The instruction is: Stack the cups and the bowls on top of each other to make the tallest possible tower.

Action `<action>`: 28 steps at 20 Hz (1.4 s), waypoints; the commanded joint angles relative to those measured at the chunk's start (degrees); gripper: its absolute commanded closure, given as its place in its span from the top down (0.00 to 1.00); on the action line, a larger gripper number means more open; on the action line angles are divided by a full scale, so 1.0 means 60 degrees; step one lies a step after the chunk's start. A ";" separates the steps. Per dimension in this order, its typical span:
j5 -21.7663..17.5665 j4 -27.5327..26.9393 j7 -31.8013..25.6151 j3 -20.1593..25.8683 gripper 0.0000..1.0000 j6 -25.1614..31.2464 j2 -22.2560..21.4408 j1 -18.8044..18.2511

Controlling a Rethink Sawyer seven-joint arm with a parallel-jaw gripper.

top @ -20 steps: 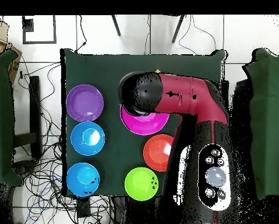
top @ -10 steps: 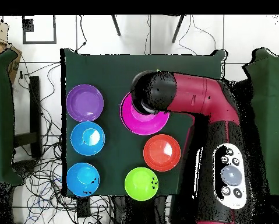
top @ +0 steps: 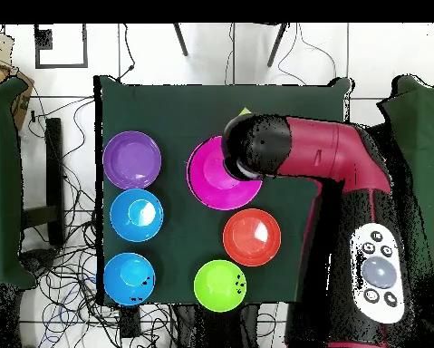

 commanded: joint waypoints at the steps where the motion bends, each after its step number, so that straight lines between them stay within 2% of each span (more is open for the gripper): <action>1: -0.0904 0.0934 -0.3209 0.1198 1.00 -0.0118 0.0747 -0.0364; 15: -0.1669 0.0730 -0.3049 0.1194 1.00 -0.0255 0.1078 -0.0461; 22: -0.1915 0.0968 -0.2894 0.1200 1.00 -0.0492 0.1095 -0.0534; 28: -0.1873 0.1021 -0.3063 0.1233 1.00 -0.0113 0.0771 -0.0587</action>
